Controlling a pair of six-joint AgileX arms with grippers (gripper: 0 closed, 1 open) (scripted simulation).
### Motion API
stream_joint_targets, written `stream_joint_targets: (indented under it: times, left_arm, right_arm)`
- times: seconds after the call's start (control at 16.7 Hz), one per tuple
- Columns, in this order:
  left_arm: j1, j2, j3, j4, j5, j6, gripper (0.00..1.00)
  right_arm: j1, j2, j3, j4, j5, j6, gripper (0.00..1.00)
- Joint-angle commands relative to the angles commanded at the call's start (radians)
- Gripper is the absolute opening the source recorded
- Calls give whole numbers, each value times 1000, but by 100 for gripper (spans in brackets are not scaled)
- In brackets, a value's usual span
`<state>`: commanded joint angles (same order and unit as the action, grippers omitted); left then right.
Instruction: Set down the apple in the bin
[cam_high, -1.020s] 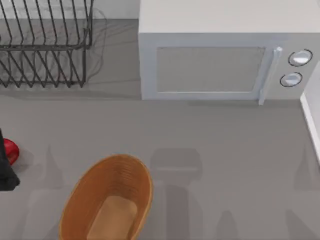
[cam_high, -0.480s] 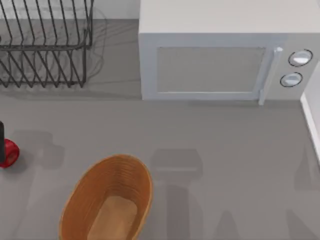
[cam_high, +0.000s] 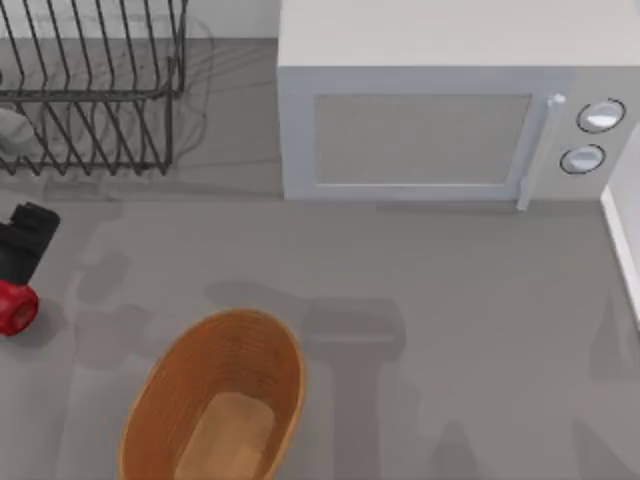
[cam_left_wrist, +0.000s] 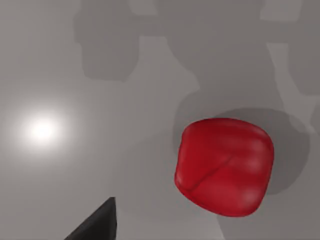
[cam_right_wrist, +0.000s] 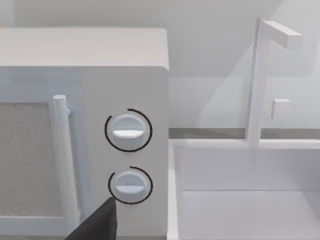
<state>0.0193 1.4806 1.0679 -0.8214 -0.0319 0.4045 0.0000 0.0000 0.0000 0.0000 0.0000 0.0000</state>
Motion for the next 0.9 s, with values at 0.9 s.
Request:
stream_joint_targets:
  times: [0.9]
  left_arm:
    - [5, 402, 252, -244, -28, 130, 100]
  right_arm:
    - [0, 0, 0, 0, 0, 0, 100]
